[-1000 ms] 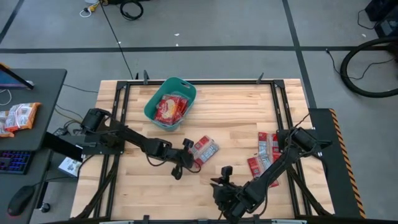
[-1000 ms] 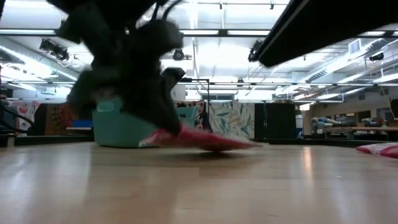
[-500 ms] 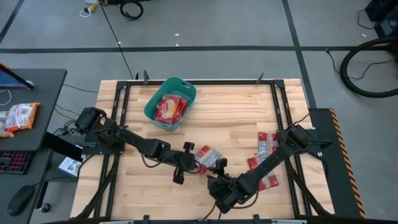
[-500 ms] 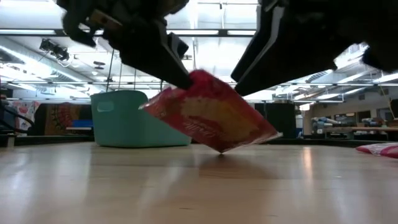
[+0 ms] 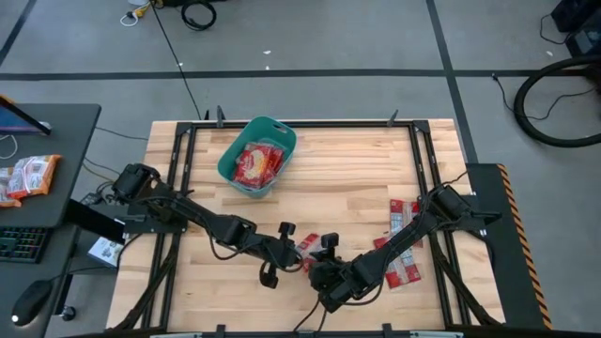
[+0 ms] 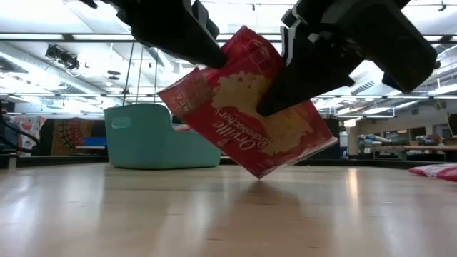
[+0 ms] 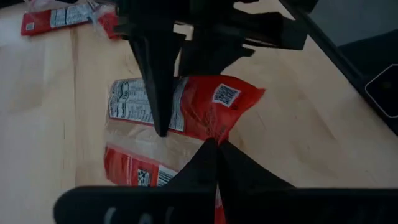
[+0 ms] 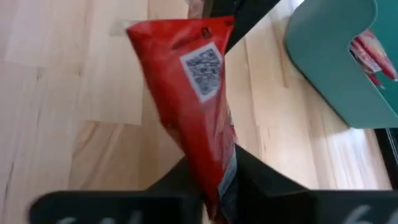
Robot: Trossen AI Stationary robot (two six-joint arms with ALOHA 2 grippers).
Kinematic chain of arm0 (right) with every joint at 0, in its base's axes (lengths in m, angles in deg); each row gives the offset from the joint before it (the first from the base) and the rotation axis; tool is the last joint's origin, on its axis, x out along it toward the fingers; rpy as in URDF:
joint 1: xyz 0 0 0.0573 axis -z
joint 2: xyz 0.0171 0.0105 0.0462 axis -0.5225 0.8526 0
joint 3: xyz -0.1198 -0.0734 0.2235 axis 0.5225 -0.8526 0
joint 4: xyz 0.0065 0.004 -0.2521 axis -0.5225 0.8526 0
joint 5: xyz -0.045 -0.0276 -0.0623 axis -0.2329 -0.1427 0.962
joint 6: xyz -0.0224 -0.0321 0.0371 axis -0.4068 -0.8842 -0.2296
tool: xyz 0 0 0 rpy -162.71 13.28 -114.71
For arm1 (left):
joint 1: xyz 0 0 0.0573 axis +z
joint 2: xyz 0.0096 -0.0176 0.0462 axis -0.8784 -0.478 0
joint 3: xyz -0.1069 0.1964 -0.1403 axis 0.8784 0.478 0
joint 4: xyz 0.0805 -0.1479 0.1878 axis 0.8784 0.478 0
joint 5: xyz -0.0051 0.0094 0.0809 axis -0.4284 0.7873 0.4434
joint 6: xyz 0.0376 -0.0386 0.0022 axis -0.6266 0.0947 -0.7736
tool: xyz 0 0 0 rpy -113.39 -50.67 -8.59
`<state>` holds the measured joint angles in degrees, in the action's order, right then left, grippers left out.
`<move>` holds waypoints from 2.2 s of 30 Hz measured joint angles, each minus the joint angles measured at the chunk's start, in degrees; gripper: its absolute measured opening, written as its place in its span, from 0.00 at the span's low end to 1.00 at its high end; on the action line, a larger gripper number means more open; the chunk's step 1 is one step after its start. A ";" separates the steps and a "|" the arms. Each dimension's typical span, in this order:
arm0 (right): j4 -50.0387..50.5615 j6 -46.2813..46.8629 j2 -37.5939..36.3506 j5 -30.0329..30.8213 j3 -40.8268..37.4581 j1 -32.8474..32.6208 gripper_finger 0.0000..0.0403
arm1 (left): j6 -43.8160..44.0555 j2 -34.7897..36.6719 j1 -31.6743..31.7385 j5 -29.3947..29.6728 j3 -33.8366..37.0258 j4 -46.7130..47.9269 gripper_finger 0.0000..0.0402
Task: Sort popcorn bags into baskets
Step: Put the popcorn bag into the green bin
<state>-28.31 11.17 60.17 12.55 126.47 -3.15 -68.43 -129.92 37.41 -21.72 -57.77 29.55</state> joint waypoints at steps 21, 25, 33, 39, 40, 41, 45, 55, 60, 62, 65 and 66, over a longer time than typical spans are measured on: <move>-6.90 7.72 -0.76 -7.81 0.00 5.22 0.08 | -0.01 2.21 -4.10 12.35 -0.03 8.49 0.59; -10.11 9.05 -2.50 -7.86 0.00 5.68 0.10 | -0.04 2.21 -4.08 12.67 -0.03 10.99 0.57; -11.99 8.79 -5.18 -8.01 -0.02 5.61 0.09 | 0.58 2.19 -3.65 16.30 0.01 13.53 0.35; -12.78 8.60 -5.28 -9.65 -0.01 5.61 0.15 | 1.57 3.09 -3.36 14.85 0.01 13.70 0.09; -12.80 8.15 -5.33 -10.37 0.00 5.61 0.16 | 1.68 3.59 -3.34 14.04 0.01 13.75 0.08; -12.72 7.33 -5.58 -10.89 0.00 5.61 0.16 | 1.83 4.16 -3.34 13.13 0.01 13.77 0.08; -11.82 5.15 -8.29 -11.57 0.00 5.08 0.19 | 3.18 7.33 -3.09 10.77 0.01 15.42 0.08; -4.86 5.03 -14.27 -5.36 0.00 3.08 0.21 | 4.66 21.65 2.69 6.99 0.01 30.36 0.09; -4.71 7.11 -14.20 -4.60 -1.23 2.95 0.21 | 4.57 27.20 10.87 5.46 0.01 34.37 0.09; -4.49 8.15 -14.08 -4.40 -2.13 2.93 0.21 | 5.65 28.64 14.66 5.51 0.01 34.20 0.09; -5.72 9.63 -14.08 -3.99 -3.48 2.95 0.21 | 6.35 29.16 20.49 6.48 -0.07 33.00 0.09; -6.15 10.06 -14.08 -3.96 -4.18 2.95 0.21 | 6.36 29.16 22.54 6.87 -0.07 33.48 0.09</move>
<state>-34.46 21.23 46.09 8.60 122.29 -0.20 -62.07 -100.77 59.94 -14.85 -57.85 63.03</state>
